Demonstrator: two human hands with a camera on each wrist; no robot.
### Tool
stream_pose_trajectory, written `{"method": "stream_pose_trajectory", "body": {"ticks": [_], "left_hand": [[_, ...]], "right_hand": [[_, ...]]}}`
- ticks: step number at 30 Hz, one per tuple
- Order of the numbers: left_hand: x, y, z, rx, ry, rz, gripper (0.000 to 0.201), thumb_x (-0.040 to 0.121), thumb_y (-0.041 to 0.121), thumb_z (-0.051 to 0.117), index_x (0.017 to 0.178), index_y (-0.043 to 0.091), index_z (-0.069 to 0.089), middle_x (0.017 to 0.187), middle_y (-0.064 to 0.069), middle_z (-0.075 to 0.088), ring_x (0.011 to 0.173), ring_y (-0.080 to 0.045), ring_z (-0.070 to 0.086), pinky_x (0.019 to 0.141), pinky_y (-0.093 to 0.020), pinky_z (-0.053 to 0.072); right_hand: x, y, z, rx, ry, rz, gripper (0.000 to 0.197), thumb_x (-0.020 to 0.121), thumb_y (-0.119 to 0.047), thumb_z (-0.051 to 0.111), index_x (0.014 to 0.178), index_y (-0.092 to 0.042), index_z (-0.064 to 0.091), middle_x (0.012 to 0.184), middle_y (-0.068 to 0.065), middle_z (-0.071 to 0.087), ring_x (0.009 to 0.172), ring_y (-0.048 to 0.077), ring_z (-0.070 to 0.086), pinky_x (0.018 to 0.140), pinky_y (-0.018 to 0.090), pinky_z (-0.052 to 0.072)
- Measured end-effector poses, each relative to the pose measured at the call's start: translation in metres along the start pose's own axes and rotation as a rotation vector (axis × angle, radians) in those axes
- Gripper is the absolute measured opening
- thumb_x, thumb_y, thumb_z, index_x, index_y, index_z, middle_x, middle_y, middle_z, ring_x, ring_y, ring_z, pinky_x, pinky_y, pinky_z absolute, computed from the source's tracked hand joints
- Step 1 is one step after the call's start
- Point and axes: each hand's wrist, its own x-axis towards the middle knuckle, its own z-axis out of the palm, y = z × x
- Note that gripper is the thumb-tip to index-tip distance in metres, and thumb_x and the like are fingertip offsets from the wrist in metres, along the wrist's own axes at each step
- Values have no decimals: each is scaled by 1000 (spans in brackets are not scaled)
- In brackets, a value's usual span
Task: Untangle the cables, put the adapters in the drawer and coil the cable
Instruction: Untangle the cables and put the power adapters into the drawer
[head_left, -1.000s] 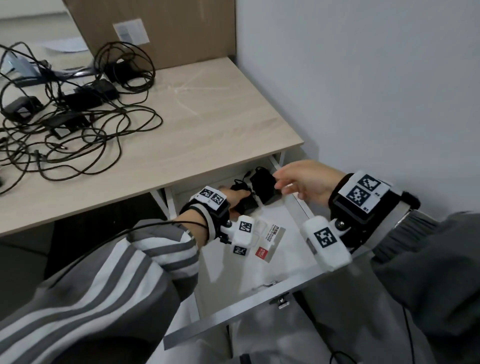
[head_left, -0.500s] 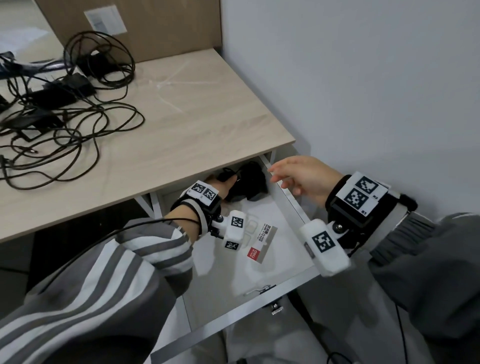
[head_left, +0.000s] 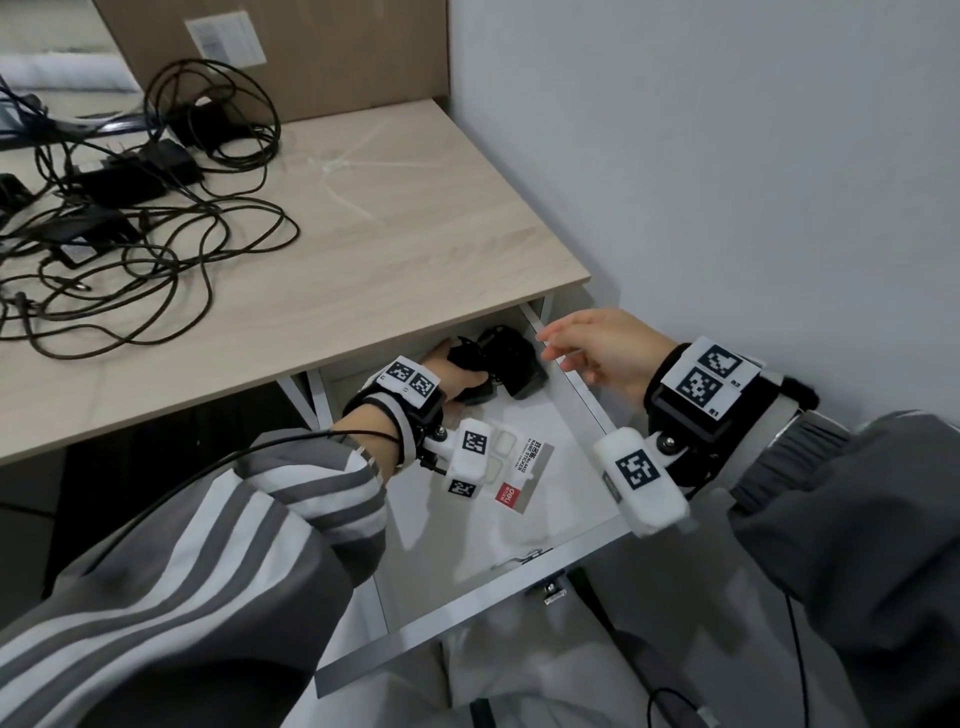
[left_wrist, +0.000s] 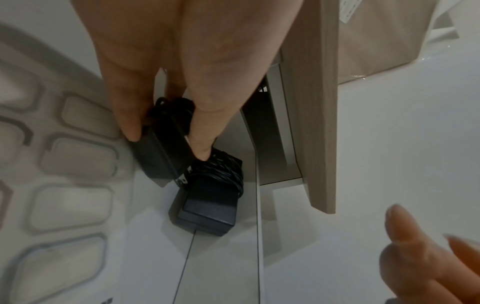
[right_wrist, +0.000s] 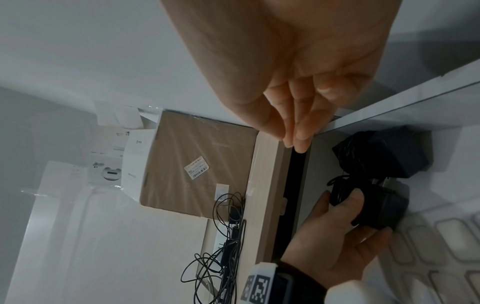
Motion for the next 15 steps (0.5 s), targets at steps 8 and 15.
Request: {"method": "stream_pose_trajectory", "body": {"ticks": [8, 15], "left_hand": [[13, -14, 0, 75, 31, -15, 118, 42, 80, 64, 139, 16, 43, 118, -6, 66, 95, -25, 68, 73, -37, 59], [-23, 6, -14, 202, 98, -10, 63, 100, 46, 33, 148, 6, 26, 146, -15, 38, 131, -33, 41, 100, -34, 37]], "right_hand": [[-1, -6, 7, -1, 23, -5, 15, 90, -10, 55, 90, -17, 68, 79, 1, 70, 59, 7, 56, 42, 15, 34], [-10, -12, 11, -25, 45, -17, 16, 90, -9, 54, 87, -17, 67, 76, -1, 68, 57, 7, 55, 41, 15, 33]]}}
